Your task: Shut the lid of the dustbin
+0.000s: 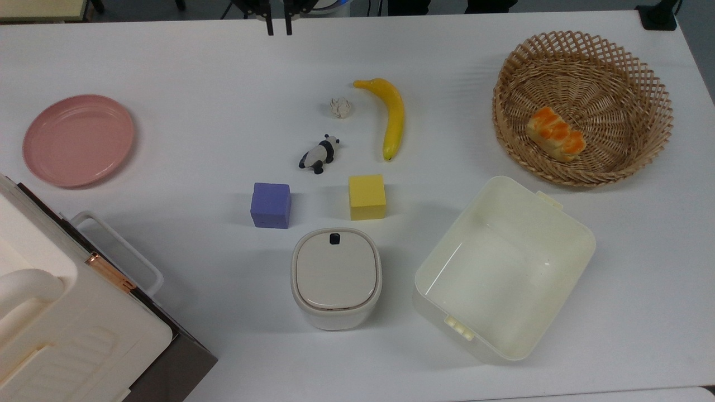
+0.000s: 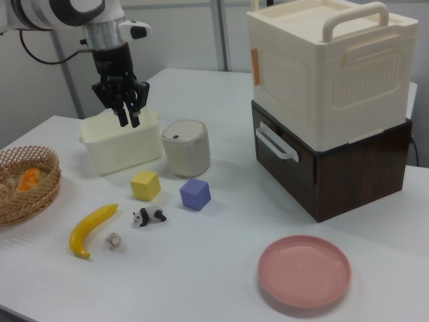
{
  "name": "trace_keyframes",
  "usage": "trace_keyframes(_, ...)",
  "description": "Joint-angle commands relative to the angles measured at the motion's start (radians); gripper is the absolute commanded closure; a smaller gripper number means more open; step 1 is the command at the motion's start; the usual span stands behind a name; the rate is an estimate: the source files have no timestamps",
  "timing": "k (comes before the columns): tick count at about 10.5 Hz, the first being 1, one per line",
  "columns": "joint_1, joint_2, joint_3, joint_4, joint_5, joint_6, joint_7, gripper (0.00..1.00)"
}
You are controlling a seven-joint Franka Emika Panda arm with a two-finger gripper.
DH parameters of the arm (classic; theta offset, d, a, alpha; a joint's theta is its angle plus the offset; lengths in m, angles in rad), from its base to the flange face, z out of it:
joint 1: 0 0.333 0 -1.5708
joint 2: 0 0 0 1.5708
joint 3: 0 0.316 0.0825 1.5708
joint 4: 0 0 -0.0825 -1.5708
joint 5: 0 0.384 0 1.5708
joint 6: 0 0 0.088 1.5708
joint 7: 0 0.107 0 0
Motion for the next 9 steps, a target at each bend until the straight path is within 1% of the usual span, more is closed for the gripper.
trace_keyframes(1, 0.003, -0.028, -0.007, -0.026, 0.005, -0.006, -0.003, 0.12)
trace_keyframes(2, 0.003, -0.028, -0.007, -0.026, 0.000, -0.004, -0.003, 0.00)
trace_keyframes(9, -0.015, -0.034, -0.008, -0.022, 0.002, 0.009, 0.006, 0.00)
